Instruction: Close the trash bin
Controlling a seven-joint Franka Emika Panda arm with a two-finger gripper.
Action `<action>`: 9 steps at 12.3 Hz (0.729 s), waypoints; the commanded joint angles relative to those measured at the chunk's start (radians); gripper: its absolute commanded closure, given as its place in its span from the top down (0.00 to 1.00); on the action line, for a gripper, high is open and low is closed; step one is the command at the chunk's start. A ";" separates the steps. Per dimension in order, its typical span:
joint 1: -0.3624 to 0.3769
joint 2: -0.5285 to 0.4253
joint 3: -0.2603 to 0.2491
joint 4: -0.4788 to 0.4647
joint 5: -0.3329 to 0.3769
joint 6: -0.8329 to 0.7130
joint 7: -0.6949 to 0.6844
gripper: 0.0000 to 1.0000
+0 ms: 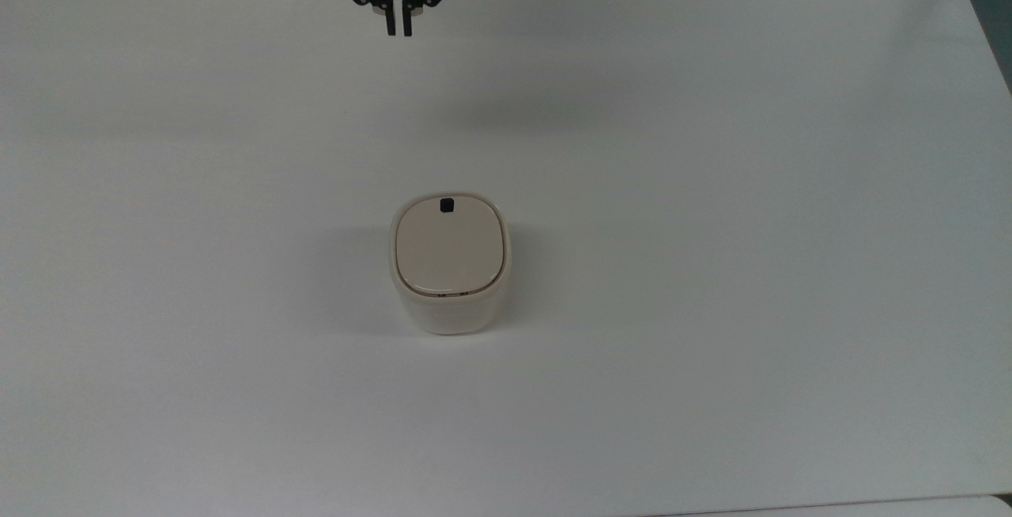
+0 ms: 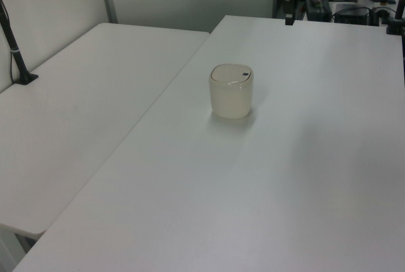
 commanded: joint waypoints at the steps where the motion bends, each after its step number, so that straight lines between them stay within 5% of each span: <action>1: -0.002 -0.026 -0.004 -0.027 -0.003 -0.026 -0.008 0.64; 3: -0.007 -0.026 -0.006 -0.024 -0.004 -0.026 -0.007 1.00; 9: -0.023 -0.027 -0.007 -0.016 -0.006 -0.025 -0.008 1.00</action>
